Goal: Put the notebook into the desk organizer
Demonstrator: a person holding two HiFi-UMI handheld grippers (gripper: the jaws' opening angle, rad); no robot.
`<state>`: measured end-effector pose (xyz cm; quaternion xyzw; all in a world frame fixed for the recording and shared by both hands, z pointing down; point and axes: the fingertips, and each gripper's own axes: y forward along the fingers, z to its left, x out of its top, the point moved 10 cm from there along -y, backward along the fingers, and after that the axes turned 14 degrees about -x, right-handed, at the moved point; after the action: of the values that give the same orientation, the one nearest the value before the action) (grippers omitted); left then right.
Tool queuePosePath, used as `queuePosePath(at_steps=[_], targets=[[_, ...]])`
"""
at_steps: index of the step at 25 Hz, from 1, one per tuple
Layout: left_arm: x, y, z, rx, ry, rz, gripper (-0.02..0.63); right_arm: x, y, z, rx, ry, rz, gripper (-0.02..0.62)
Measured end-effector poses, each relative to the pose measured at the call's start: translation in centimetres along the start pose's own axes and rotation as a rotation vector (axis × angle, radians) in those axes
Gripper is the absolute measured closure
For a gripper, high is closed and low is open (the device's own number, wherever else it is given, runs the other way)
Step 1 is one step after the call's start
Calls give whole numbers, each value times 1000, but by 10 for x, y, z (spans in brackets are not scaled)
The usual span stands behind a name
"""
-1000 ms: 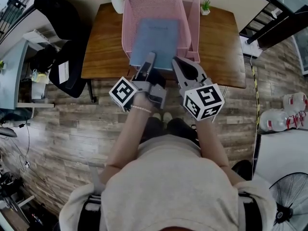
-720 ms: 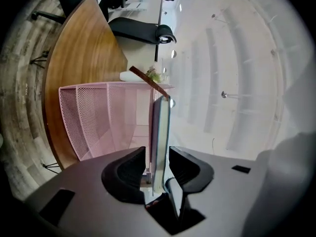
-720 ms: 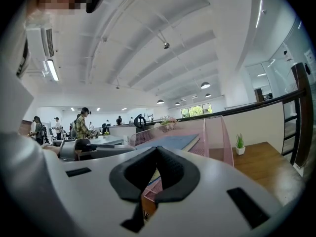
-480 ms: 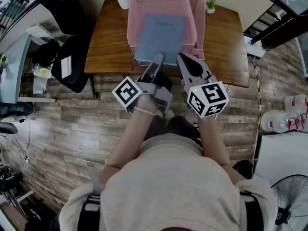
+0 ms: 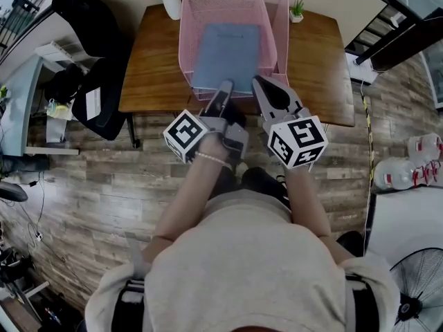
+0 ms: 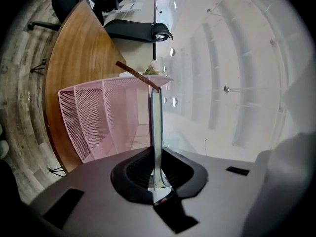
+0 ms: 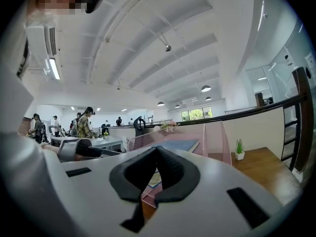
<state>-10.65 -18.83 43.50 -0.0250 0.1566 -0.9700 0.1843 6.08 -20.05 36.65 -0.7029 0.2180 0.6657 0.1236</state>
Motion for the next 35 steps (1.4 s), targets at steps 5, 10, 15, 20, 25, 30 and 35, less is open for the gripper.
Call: queuePosePath(at_steps=[5,10,15,20,25,30,35], targets=[[-2,8,3,5,-1,-50,563,3,4,-3,-2,-9,-8,594],[0,18,5,13,14,-76,563,7,10,-8,-5,-15,-16,594],[2,29,8,25,12,-86,563,9,17,-13,4,-23,-17,594],[2,30,7,29,13,-89,563,12,20,-16,6,-27,-23,594],[1,26,9,0,-16,-101,554,10,19,-16,8,-26,-20,594],[2,31,8,-39,-21,-87,499,9,21,-18,9,-16,-9,594],[-5,20,5,-60,-26,-56,502,6,14,-14,8,-12,-10,594]])
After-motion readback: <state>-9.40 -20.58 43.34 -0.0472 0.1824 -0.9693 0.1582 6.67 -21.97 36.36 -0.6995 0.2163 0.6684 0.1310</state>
